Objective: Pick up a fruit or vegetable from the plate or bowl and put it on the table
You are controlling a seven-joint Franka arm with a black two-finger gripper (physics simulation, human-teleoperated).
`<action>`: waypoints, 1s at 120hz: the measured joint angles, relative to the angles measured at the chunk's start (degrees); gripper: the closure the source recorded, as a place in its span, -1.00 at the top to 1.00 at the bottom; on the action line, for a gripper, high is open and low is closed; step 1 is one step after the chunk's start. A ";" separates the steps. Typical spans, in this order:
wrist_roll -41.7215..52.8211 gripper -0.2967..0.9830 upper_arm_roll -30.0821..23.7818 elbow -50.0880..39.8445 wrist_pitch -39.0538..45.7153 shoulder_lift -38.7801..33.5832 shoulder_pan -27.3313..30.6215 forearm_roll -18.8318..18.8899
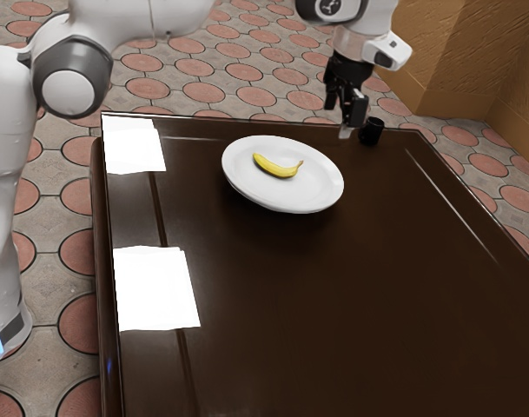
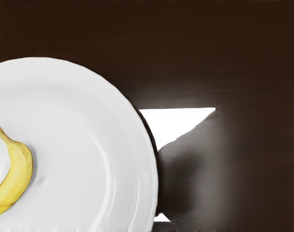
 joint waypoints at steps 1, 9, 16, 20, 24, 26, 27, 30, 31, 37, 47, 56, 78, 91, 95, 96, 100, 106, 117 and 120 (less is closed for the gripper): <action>-0.01 0.53 0.02 0.02 -0.01 -0.03 0.02 0.00; -0.03 0.53 0.12 0.20 -0.37 -0.17 0.13 0.11; 0.05 0.53 0.03 0.65 -0.91 -0.38 0.08 0.23; 0.67 0.53 0.15 1.52 -1.46 -0.68 0.09 0.34; 1.64 0.53 0.24 2.05 -2.02 -1.20 0.18 0.70; 2.13 0.53 0.26 2.22 -2.32 -1.55 0.24 0.79; 2.37 0.53 0.25 2.29 -2.49 -1.71 0.33 0.78; 3.14 0.53 0.25 2.44 -3.01 -2.07 0.75 0.75; 3.44 0.53 0.26 2.46 -3.21 -2.18 0.89 0.71; 5.48 0.53 0.31 2.47 -4.80 -3.05 1.86 -0.09; 9.73 0.53 0.03 1.09 -7.26 -3.72 2.57 -1.11; 13.75 0.53 -0.14 -0.73 -8.87 -4.02 2.34 -1.52; 22.62 0.53 0.08 -19.57 -6.73 -13.65 2.47 -1.78; 26.79 0.53 0.08 -24.12 -4.39 -15.34 2.47 -2.32; 27.98 0.53 0.12 -25.17 -3.87 -15.58 2.41 -2.46; 28.26 0.53 0.16 -25.40 -3.76 -15.68 2.36 -2.48; 29.38 0.53 0.66 -26.10 -3.35 -16.24 1.90 -2.54; 30.94 0.53 2.02 -26.71 -2.82 -16.73 0.92 -2.50; 33.47 0.53 7.86 -27.10 -1.62 -16.91 -0.82 -2.41; 34.09 0.53 9.34 -27.14 -1.35 -16.92 -0.31 -2.38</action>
